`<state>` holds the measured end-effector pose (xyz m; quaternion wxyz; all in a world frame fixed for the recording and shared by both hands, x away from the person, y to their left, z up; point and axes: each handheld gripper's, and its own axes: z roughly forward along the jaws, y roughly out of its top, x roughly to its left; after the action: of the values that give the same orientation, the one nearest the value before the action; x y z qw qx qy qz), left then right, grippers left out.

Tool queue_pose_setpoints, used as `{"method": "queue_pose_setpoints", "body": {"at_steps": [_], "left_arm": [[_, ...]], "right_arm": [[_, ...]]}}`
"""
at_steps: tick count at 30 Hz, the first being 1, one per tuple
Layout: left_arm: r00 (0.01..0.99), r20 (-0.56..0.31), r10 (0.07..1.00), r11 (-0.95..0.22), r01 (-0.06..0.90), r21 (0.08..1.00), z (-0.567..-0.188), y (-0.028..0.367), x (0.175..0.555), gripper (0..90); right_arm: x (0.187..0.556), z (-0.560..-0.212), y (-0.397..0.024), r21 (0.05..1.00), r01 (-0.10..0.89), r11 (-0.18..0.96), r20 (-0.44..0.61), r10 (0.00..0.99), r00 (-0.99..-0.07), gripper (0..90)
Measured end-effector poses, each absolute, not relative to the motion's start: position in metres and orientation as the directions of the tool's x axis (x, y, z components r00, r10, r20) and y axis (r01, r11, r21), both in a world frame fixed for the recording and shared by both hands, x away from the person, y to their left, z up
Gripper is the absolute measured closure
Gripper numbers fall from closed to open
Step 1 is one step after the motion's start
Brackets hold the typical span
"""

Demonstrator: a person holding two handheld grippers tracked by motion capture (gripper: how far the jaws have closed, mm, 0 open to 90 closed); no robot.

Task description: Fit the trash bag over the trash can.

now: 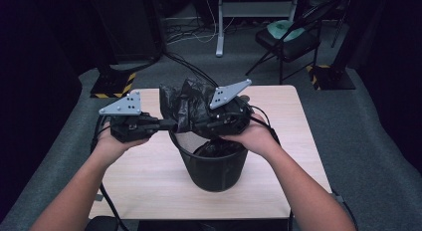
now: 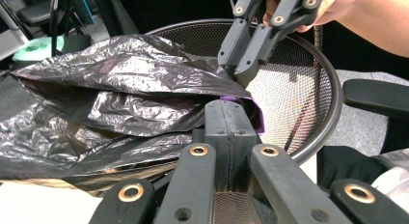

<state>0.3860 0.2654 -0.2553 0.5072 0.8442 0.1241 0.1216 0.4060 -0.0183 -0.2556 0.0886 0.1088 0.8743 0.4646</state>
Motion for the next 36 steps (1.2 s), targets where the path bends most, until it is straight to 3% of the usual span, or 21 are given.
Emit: {"method": "queue_pose_setpoints", "body": {"at_steps": [3,5,8,19,36], "left_arm": [[0.937,0.07,0.342,-0.445,0.096,0.89,-0.257,0.266,0.388,89.9],[0.936,0.068,0.346,-0.442,0.099,0.891,-0.257,0.266,0.389,89.9],[0.933,0.066,0.354,-0.439,0.104,0.892,-0.257,0.266,0.39,89.9],[0.903,0.062,0.425,-0.414,0.134,0.9,-0.255,0.28,0.397,89.9],[0.829,0.043,0.558,-0.358,0.193,0.914,-0.251,0.307,0.42,89.9]], "right_arm": [[0.405,-0.254,-0.019,0.829,0.109,0.548,-0.057,0.277,-0.959,78.3],[0.404,-0.253,-0.02,0.825,0.09,0.557,-0.08,0.274,-0.959,86.6],[0.403,-0.252,-0.021,0.824,0.082,0.56,-0.092,0.275,-0.957,89.1],[0.397,-0.253,-0.029,0.81,0.082,0.581,-0.103,0.278,-0.955,89.5],[0.363,-0.258,-0.08,0.831,0.078,0.55,-0.12,0.315,-0.942,89.6]]}}
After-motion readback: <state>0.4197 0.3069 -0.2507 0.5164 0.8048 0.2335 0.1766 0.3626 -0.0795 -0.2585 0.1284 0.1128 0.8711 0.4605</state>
